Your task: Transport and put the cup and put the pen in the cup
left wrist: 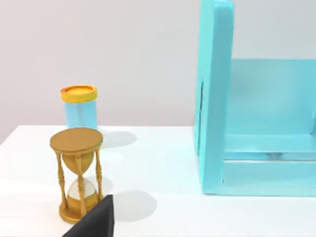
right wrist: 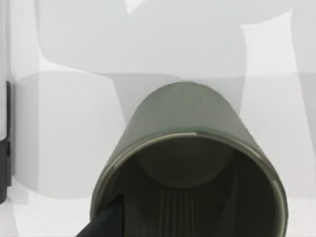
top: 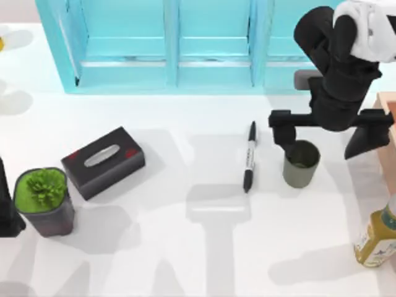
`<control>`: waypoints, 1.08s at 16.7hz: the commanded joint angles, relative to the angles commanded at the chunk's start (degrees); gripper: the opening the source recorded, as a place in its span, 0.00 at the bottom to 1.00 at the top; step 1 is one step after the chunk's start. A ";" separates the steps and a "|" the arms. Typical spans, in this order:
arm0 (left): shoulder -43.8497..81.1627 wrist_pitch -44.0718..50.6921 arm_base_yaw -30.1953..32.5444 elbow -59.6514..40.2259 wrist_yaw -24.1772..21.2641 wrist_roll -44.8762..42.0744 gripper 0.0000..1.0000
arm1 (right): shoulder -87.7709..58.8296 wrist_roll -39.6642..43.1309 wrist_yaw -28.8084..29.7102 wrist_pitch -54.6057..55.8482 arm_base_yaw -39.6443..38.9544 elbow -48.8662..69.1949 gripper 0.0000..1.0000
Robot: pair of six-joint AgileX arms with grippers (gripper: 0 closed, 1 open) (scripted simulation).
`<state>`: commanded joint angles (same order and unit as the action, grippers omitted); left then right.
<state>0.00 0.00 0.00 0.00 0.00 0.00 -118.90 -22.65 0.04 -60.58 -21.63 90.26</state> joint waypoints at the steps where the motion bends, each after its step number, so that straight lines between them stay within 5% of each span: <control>1: 0.00 0.00 0.00 0.00 0.00 0.00 1.00 | 0.02 0.02 0.02 -0.02 0.15 0.00 1.00; 18: 0.00 0.00 0.00 0.00 0.00 0.00 1.00 | -1.91 0.31 0.03 -35.57 0.46 37.48 1.00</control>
<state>0.00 0.00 0.00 0.00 0.00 0.00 -120.81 -22.35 0.08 -96.15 -21.17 127.74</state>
